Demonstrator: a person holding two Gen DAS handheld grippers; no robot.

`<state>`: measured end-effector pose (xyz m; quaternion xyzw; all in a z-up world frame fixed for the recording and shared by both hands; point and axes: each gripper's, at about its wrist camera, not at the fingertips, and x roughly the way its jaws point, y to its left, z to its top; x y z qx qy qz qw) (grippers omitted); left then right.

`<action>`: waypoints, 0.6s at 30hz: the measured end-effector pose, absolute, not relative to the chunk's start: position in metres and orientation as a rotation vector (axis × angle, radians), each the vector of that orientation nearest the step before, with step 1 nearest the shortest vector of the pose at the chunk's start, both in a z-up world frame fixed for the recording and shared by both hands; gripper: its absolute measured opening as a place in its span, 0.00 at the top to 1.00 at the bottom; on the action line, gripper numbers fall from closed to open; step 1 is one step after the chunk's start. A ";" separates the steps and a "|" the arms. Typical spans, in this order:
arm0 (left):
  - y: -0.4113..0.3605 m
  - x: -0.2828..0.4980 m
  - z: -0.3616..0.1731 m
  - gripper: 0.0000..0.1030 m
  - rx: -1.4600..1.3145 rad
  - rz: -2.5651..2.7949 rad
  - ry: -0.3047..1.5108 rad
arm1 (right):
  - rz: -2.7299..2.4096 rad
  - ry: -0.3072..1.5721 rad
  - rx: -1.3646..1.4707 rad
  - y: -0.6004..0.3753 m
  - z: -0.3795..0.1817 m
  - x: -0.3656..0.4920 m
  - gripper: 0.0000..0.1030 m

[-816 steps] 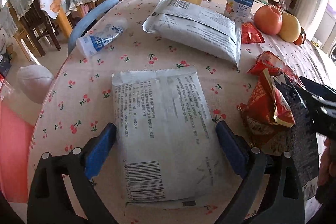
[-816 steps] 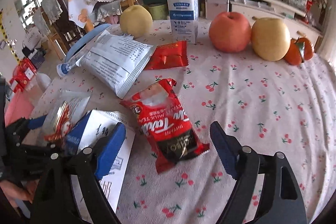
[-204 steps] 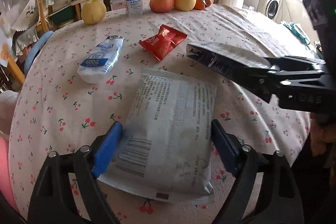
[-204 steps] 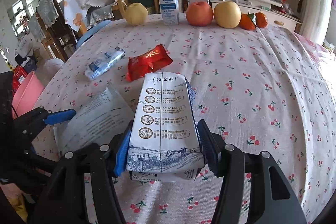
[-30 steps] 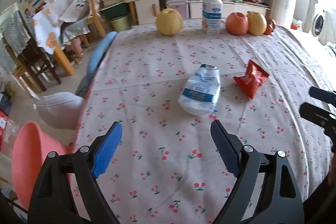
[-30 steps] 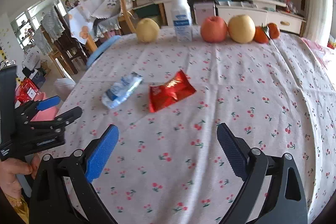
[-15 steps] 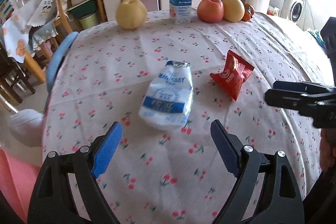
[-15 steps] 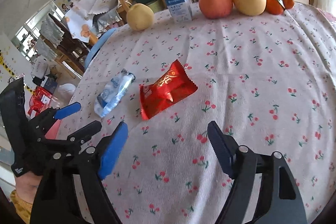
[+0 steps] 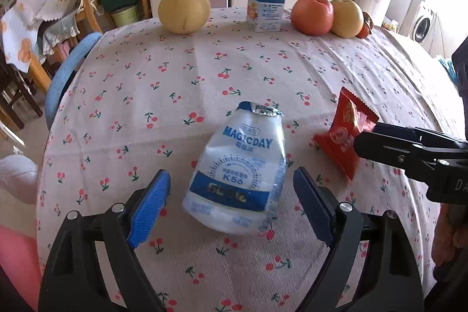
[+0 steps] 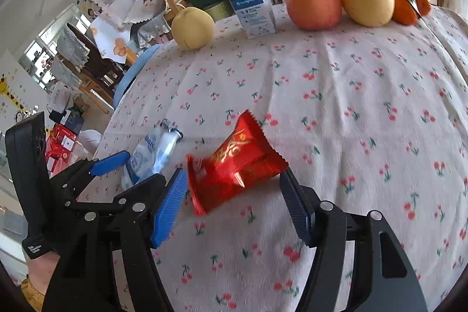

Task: Collect trash
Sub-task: 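Grasp the MAGICDAY yogurt bottle with the left gripper while the right gripper grasps the red wrapper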

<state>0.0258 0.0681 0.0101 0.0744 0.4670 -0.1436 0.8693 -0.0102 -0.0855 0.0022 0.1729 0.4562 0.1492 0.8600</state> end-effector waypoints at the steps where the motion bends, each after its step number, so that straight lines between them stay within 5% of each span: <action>1: 0.068 0.027 0.009 0.16 0.148 -0.299 0.978 | 0.314 0.954 0.355 -0.084 0.002 -0.007 0.36; 10: 0.063 0.034 0.005 0.17 0.153 -0.281 0.978 | 0.333 0.904 0.215 -0.066 0.001 0.012 0.37; 18: 0.059 0.036 0.003 0.18 0.168 -0.272 0.962 | 0.327 0.896 0.086 -0.053 0.000 0.021 0.52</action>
